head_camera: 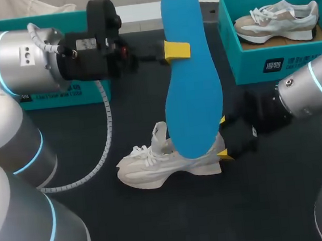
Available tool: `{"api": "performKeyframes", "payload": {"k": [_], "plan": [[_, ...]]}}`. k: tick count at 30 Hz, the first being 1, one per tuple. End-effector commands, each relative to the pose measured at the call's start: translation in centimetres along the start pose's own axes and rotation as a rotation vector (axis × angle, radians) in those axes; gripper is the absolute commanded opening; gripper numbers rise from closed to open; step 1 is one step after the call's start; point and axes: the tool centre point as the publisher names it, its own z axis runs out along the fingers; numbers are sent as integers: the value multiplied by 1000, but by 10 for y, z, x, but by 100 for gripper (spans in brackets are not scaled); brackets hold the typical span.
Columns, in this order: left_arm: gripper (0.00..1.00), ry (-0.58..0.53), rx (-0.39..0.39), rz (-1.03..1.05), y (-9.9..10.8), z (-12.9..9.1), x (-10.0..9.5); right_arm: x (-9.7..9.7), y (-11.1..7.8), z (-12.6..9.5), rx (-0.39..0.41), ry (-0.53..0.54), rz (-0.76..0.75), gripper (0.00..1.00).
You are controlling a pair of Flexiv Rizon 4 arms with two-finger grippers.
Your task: Take the shoe out of the shoebox, open the shoe tongue, remove and reinsert the insole, then place the shoe into the shoebox
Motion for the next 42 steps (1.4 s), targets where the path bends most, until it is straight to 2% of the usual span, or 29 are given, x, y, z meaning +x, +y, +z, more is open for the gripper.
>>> {"api": "performKeyframes", "payload": {"k": [1,4,11,20,21,22,25,28,33,39,42], "plan": [[0,1,2,0,1,2,-1,1,20,-20,217,-25,6,100],[0,1,2,0,1,2,-1,-8,30,-15,291,-36,13,100],[0,1,2,0,1,2,-1,-24,45,-1,378,-80,14,100],[0,1,2,0,1,2,-1,-43,46,32,356,-77,-17,100],[0,1,2,0,1,2,-1,-45,47,35,368,-75,-19,98],[0,1,2,0,1,2,-1,-46,47,38,379,-72,-16,89],[0,1,2,0,1,2,-1,-50,46,49,417,-62,-12,79],[0,1,2,0,1,2,-1,-52,45,59,454,-57,-9,80],[0,1,2,0,1,2,-1,-54,37,71,470,-61,2,79],[0,1,2,0,1,2,-1,-55,25,77,501,-86,24,69],[0,1,2,0,1,2,-1,-56,20,79,505,-85,30,69]]}}
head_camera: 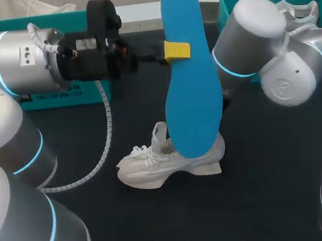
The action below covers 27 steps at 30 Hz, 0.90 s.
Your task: Take the shoe out of the shoebox, open the shoe tongue, remove and reinsert the insole, then place the shoe into the shoebox
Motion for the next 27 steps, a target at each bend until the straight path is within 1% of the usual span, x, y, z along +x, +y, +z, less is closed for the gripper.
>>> {"api": "performKeyframes", "payload": {"k": [1,2,4,12,13,14,15,17,19,20,21,22,24,27], "plan": [[0,1,2,0,1,2,-1,1,3,15,56,-1,3,68],[0,1,2,0,1,2,-1,0,3,16,70,4,2,69],[0,1,2,0,1,2,-1,0,3,19,62,3,0,71],[0,1,2,0,1,2,-1,-2,-3,36,74,32,-6,64],[0,1,2,0,1,2,-1,-2,-4,37,77,37,-8,57],[0,1,2,0,1,2,-1,-1,-6,39,80,40,-8,55],[0,1,2,0,1,2,-1,-1,-7,40,87,46,-5,49],[0,1,2,0,1,2,-1,1,-9,45,102,61,-7,48],[0,1,2,0,1,2,-1,2,-10,50,100,72,-10,45],[0,1,2,0,1,2,-1,3,-10,52,109,82,-7,42],[0,1,2,0,1,2,-1,3,-11,53,111,85,-6,32],[0,1,2,0,1,2,-1,4,-11,54,110,86,-6,14],[0,1,2,0,1,2,-1,5,-12,54,115,94,-1,0],[0,1,2,0,1,2,-1,7,-13,50,120,96,4,0]]}}
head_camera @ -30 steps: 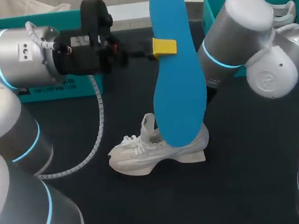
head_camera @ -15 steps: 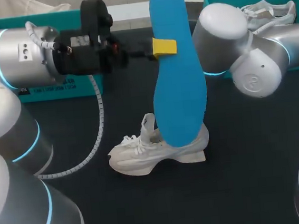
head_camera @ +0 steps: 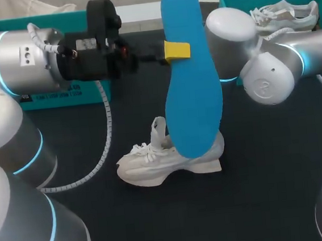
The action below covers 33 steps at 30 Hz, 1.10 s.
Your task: Take the shoe out of the shoebox, open the shoe tongue, remove and reinsert the insole, then place the shoe into the shoebox
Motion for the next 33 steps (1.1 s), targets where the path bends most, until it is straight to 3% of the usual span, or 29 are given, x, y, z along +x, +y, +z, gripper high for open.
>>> {"api": "performKeyframes", "payload": {"k": [1,3,5,8,12,15,30,31,33], "plan": [[0,1,2,0,1,2,-1,-1,-2,6,9,-2,5,0],[0,1,2,0,1,2,-1,4,-2,0,3,25,27,0],[0,1,2,0,1,2,-1,11,-5,-9,-51,75,101,0],[0,1,2,0,1,2,-1,23,-15,-23,-55,157,257,0],[0,1,2,0,1,2,-1,35,-22,-40,-95,161,433,0],[0,1,2,0,1,2,-1,40,-26,-36,-113,238,548,0],[0,1,2,0,1,2,-1,42,-24,-37,-119,226,531,0],[0,1,2,0,1,2,-1,41,-25,-41,-162,191,574,0],[0,1,2,0,1,2,-1,41,-22,-44,-164,123,687,0]]}}
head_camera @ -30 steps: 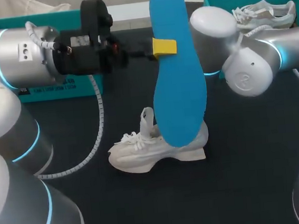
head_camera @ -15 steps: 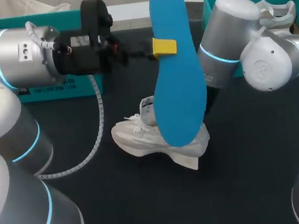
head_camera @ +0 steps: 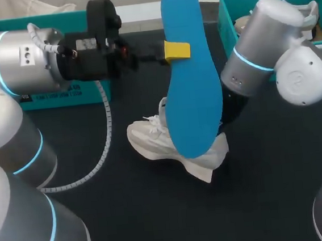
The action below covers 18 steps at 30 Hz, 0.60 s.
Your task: Take the shoe out of the shoebox, open the shoe tongue, remove and reinsert the insole, then place the shoe into the shoebox
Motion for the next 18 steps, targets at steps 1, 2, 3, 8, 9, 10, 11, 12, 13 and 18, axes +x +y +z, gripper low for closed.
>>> {"api": "performKeyframes", "payload": {"k": [1,2,3,8,9,10,11,12,13,18], "plan": [[0,1,2,0,1,2,-1,7,-1,-4,-96,-119,155,0],[0,1,2,0,1,2,-1,8,-1,-4,-86,-156,210,0],[0,1,2,0,1,2,-1,9,-3,-3,-115,-182,227,0],[0,1,2,0,1,2,-1,17,-6,-2,-123,-249,361,0],[0,1,2,0,1,2,-1,18,-8,-3,-142,-265,395,0],[0,1,2,0,1,2,-1,19,-10,-4,-149,-272,417,0],[0,1,2,0,1,2,-1,20,-11,-4,-150,-281,433,0],[0,1,2,0,1,2,-1,22,-12,-5,-156,-307,480,0],[0,1,2,0,1,2,-1,22,-12,-5,-166,-295,493,0],[0,1,2,0,1,2,-1,16,-14,-7,-225,-324,593,0]]}}
